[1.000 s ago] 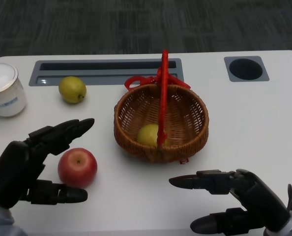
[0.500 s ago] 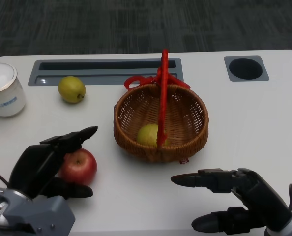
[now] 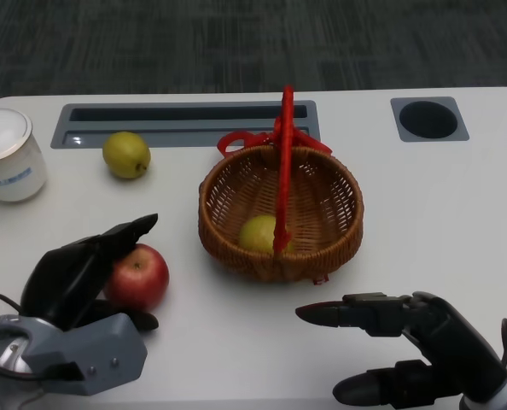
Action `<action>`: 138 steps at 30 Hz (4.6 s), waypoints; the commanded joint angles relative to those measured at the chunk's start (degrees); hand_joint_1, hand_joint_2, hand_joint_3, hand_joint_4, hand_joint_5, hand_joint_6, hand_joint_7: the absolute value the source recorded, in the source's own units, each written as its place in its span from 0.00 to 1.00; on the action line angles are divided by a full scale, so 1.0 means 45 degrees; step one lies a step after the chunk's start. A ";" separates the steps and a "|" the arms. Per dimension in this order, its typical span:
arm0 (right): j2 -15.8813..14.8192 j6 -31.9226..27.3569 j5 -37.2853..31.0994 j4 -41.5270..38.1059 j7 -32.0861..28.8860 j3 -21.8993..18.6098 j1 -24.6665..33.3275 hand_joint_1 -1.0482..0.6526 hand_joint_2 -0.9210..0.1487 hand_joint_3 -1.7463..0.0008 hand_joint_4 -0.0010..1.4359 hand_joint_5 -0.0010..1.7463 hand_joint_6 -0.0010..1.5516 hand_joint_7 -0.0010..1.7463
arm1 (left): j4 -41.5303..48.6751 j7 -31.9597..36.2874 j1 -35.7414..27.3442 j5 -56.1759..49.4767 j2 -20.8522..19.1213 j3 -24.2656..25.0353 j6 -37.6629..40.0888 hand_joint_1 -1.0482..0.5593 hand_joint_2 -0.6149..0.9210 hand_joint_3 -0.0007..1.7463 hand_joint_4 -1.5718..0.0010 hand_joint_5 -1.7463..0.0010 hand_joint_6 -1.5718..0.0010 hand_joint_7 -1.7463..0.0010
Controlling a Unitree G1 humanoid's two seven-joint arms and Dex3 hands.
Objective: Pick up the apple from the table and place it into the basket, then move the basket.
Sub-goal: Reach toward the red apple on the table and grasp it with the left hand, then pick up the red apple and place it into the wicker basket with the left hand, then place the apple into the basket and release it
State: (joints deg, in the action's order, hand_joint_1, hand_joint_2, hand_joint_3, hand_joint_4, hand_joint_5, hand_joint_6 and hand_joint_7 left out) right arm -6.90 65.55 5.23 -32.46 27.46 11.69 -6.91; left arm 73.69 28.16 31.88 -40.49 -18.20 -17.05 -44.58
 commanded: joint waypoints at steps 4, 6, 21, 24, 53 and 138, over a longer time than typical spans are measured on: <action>-0.0148 -0.0030 0.0106 0.0274 -0.0109 -0.0086 0.0242 0.34 0.05 1.00 0.57 0.00 0.49 0.00 | 0.0293 -0.0993 0.0022 0.0992 0.0174 -0.0019 0.0063 0.22 0.86 0.00 0.65 0.97 0.69 0.97; -0.0140 -0.0043 0.0118 0.0294 -0.0119 -0.0093 0.0276 0.34 0.05 1.00 0.57 0.00 0.49 0.00 | 0.0248 -0.1303 -0.0048 0.1470 0.0279 0.0121 -0.0242 0.27 0.86 0.00 0.56 0.96 0.60 0.96; -0.0206 -0.0323 0.0106 0.0424 -0.0048 -0.0063 0.0350 0.33 0.02 1.00 0.58 0.00 0.49 0.00 | -0.0500 -0.2434 -0.0653 0.3895 0.0445 0.1451 -0.1412 0.56 0.93 0.00 0.20 0.94 0.28 0.98; -0.0202 -0.0330 0.0105 0.0402 -0.0046 -0.0070 0.0331 0.33 0.02 1.00 0.58 0.00 0.50 0.00 | -0.0701 -0.2216 -0.0724 0.3927 0.0410 0.1609 -0.1441 0.54 0.93 0.00 0.20 0.95 0.28 0.98; -0.0112 -0.0282 -0.0032 0.0444 -0.0149 -0.0086 0.0338 0.33 0.00 1.00 0.60 0.00 0.51 0.00 | -0.6652 -0.2096 -0.0340 0.4229 0.0821 0.2632 -0.2968 0.49 0.92 0.00 0.17 0.98 0.26 1.00; -0.3098 0.0358 -0.0728 0.0560 -0.0329 -0.1394 -0.3270 0.33 0.00 0.95 0.55 0.00 0.47 0.00 | -0.5652 -0.6464 -0.1378 0.6157 0.0515 0.1787 -0.3317 0.27 0.90 0.00 0.81 0.98 0.83 0.98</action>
State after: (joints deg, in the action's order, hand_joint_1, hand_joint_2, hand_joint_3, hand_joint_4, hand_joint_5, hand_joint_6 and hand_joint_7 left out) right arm -19.75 66.76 2.08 -28.20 25.34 5.33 -19.92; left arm 49.66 -0.02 26.96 -13.99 -14.59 -9.89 -58.63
